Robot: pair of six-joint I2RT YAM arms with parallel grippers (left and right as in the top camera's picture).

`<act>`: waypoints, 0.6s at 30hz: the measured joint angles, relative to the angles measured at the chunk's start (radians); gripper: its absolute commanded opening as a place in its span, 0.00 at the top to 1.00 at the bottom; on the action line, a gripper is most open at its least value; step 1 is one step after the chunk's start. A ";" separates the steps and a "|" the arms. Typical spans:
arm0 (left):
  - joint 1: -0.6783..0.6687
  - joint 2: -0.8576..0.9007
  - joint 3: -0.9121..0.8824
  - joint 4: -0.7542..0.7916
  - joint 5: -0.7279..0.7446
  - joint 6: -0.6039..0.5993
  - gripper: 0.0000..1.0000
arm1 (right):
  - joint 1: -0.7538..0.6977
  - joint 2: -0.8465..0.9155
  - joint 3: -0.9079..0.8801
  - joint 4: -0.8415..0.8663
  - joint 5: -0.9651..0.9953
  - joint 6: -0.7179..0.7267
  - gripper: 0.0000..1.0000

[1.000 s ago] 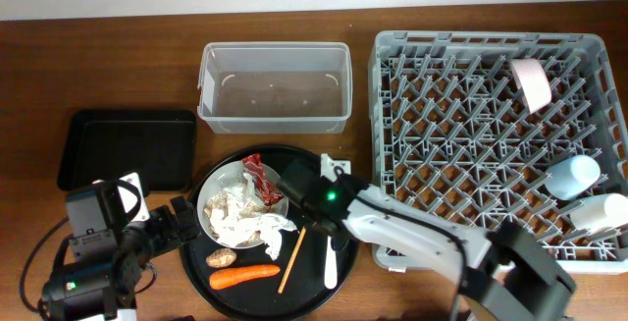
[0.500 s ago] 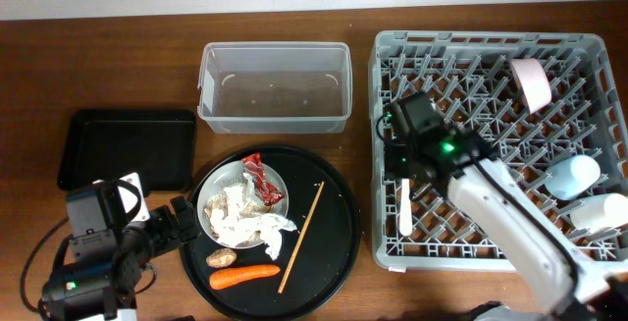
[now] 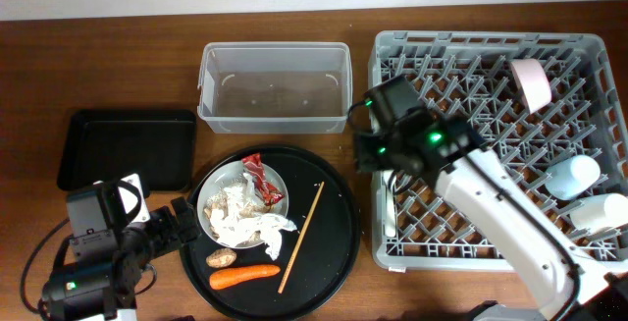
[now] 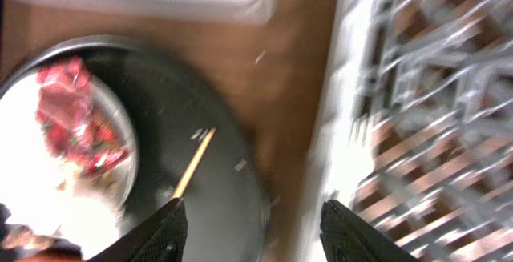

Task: Sort waste into correct bins and load items into the dishwasher rack
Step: 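Reach the right gripper to the wooden chopstick and grasp it, then insert the wooden chopstick upright into the dish rack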

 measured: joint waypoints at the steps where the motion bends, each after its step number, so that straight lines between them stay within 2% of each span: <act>1: 0.000 0.000 0.000 0.000 0.000 0.000 0.01 | 0.055 0.014 0.000 -0.014 -0.016 0.053 0.42; 4: 0.000 0.000 0.000 0.000 0.000 0.000 0.01 | 0.223 0.144 0.002 -0.035 -0.041 0.252 0.43; 8: 0.000 0.000 0.000 -0.005 0.000 0.000 0.01 | 0.330 0.335 0.002 -0.016 -0.046 0.433 0.43; 11: 0.000 0.000 0.000 -0.007 0.000 0.000 0.01 | 0.357 0.419 0.002 0.029 -0.053 0.485 0.44; 15: 0.000 0.000 0.000 -0.007 0.000 0.000 0.01 | 0.387 0.446 0.002 0.058 -0.051 0.510 0.46; 18: 0.000 0.000 0.000 -0.007 0.000 0.000 0.01 | 0.402 0.493 0.002 0.066 -0.047 0.514 0.55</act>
